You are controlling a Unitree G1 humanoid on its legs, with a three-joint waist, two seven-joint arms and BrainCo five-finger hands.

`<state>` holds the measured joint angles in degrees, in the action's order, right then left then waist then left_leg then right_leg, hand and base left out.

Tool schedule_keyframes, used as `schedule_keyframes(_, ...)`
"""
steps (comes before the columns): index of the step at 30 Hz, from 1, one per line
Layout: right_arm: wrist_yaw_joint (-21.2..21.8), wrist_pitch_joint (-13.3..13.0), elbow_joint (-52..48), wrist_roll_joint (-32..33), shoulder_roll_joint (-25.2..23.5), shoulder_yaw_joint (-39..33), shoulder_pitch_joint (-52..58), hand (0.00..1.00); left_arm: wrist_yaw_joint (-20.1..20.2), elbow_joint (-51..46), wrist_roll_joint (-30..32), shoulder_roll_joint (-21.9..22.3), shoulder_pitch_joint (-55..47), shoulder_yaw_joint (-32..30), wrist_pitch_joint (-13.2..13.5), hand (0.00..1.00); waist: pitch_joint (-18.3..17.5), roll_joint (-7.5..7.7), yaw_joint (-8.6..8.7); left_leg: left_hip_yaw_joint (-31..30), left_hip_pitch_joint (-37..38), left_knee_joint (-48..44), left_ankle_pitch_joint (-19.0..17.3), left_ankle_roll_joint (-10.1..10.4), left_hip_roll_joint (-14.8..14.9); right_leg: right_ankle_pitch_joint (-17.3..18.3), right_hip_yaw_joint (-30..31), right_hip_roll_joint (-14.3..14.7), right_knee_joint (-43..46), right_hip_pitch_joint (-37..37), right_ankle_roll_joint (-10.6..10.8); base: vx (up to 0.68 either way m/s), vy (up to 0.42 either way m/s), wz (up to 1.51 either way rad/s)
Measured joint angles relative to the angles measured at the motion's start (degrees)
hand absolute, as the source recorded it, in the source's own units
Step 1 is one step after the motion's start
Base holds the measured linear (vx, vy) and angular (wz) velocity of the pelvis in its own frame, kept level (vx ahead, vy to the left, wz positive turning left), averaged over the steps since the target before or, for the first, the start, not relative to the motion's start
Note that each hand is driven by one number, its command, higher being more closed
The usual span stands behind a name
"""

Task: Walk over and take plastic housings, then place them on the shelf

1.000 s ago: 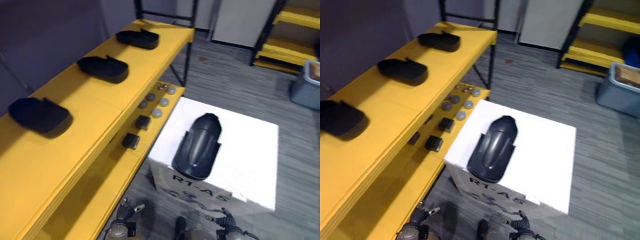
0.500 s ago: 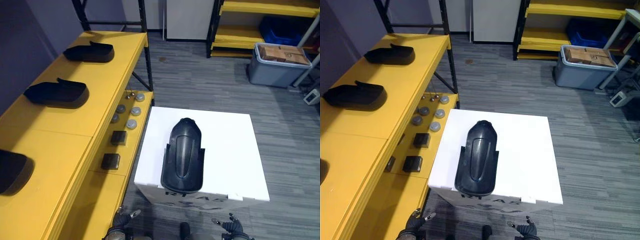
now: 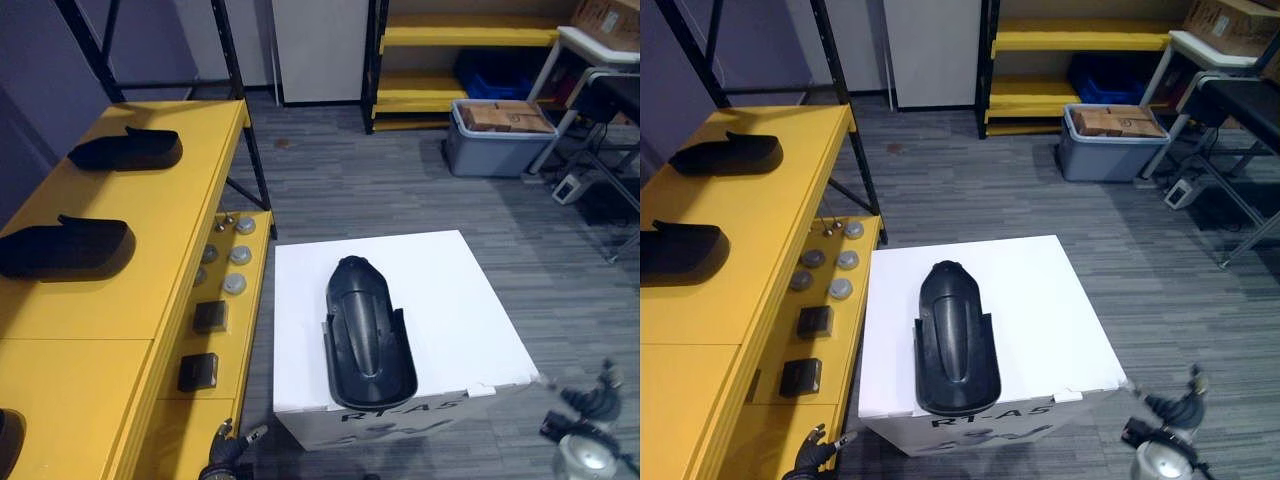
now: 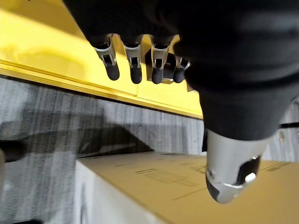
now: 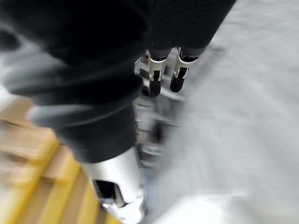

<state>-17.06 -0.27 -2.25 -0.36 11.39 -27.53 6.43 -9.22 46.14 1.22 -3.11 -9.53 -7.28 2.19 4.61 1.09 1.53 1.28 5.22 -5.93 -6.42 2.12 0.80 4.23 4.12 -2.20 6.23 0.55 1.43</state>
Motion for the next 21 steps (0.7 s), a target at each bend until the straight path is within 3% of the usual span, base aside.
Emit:
schedule_keyframes(2,0.9,-2.5,-8.0,-0.4,0.1,8.1,-2.3,0.0,0.1,0.1,0.0,0.0,-0.5,1.6,-0.1,0.0,0.2,0.77,-0.31,-0.4,-0.1,0.9,0.0,0.0,-0.4,-0.4,-0.3,-0.5,-1.0,0.0,0.6,-0.11,0.121,0.1)
schedule_keyframes(5,4.2,-5.5,-11.0,-1.3,0.1,18.0,-6.0,0.0,0.7,0.0,0.0,0.1,-1.1,3.4,0.0,0.0,0.2,0.78,-1.34,-2.0,-0.1,1.3,-0.1,-0.1,-0.7,-0.9,-1.7,-0.9,-1.7,-0.4,1.0,-0.12,0.056,0.23)
schedule_keyframes(9,7.1,-6.0,-8.6,-1.5,0.1,25.1,-9.4,0.0,0.9,-0.1,0.0,0.0,-1.1,4.4,0.6,0.0,0.2,0.7,-2.67,-4.4,-1.1,2.1,-0.3,-0.8,-0.4,-1.9,-3.9,-0.7,-3.1,-0.5,0.9,-0.11,0.01,0.32)
schedule_keyframes(11,8.2,-6.0,-1.7,-2.2,0.0,28.7,-13.2,0.0,0.9,-0.1,0.0,0.0,-0.8,4.4,0.8,0.0,0.3,0.51,-3.24,-4.5,-1.9,2.2,0.0,-1.1,-0.4,-3.1,-4.6,-0.7,-4.2,-0.6,0.9,-0.04,0.01,0.06)
schedule_keyframes(15,8.8,-4.0,7.4,-5.5,-1.5,30.4,-13.9,0.0,0.9,0.0,0.0,0.1,-0.5,4.6,0.9,0.0,0.4,0.1,-4.09,-5.4,-1.7,2.1,0.3,-1.2,-0.4,-3.6,-5.4,-0.7,-5.4,-1.8,0.8,-0.02,-0.003,0.13)
schedule_keyframes(21,7.2,2.4,11.6,-19.7,-6.0,29.7,-13.4,0.0,0.6,0.0,0.0,0.6,-0.3,4.6,0.4,0.0,1.2,-1.16,-3.9,-6.3,-1.8,2.2,0.9,-0.4,0.0,-4.0,-6.5,-0.4,-6.0,-2.3,0.5,0.0,-0.008,0.07)
